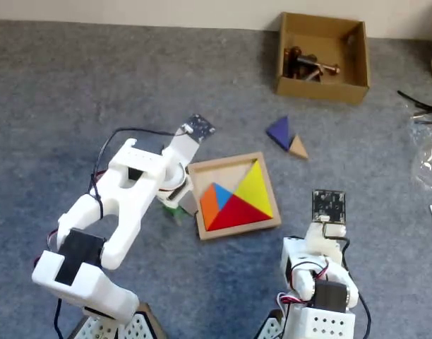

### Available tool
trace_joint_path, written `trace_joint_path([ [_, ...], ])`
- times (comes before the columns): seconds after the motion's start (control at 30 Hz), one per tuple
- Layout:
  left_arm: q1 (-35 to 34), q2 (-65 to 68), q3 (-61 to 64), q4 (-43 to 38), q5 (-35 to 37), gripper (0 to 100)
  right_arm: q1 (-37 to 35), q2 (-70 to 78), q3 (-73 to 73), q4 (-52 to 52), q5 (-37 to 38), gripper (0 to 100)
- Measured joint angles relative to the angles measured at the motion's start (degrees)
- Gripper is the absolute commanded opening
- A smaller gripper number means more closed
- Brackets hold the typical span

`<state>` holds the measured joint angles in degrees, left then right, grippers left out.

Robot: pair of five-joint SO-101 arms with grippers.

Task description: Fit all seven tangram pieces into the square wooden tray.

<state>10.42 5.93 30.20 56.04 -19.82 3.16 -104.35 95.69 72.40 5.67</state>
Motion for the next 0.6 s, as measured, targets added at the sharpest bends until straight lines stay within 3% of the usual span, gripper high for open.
trace_joint_path([
  [0.2,0.2,0.0,-0.1,0.4,-0.1,28,0.0,0.0,0.0,0.0,0.0,0.5],
  [0.6,-1.3,1.5,0.5,5.0,-9.2,27,0.0,0.0,0.0,0.0,0.0,0.5],
])
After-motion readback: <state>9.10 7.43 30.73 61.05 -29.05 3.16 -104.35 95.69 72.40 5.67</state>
